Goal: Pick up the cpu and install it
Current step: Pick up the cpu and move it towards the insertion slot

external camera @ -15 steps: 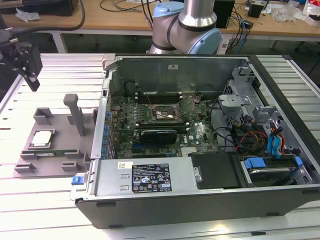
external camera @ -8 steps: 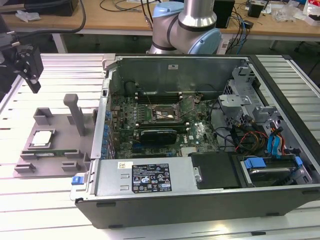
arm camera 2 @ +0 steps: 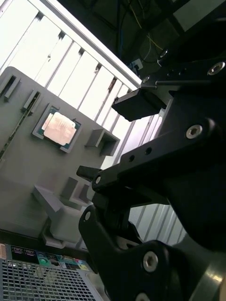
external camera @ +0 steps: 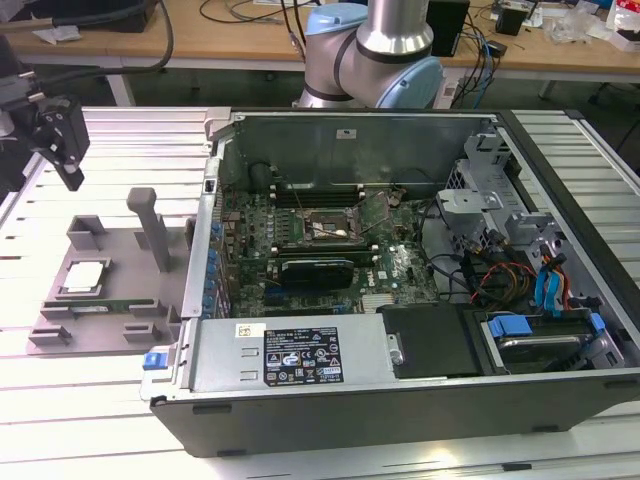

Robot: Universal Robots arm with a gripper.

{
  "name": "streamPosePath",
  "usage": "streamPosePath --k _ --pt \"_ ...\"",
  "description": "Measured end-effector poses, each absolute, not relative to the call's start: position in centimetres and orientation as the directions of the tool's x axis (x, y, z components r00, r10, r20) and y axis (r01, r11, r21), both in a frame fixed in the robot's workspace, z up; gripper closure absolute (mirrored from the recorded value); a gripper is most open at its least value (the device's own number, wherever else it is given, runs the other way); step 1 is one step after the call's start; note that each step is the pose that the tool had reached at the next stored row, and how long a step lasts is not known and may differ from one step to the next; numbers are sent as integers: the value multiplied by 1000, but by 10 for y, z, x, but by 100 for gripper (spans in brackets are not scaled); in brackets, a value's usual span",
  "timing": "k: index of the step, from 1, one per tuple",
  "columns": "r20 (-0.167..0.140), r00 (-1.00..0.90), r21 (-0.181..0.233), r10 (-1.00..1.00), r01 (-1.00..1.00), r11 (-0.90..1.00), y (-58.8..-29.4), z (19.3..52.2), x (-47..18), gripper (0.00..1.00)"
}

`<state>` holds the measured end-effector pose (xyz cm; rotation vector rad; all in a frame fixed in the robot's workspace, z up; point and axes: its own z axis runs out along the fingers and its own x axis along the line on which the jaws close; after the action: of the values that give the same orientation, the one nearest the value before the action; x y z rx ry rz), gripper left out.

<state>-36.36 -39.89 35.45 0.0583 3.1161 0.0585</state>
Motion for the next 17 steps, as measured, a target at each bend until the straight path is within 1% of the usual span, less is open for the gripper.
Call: streamPosePath --k 17 --pt "-24 -999 38 38 37 999 -399 341 -364 34"
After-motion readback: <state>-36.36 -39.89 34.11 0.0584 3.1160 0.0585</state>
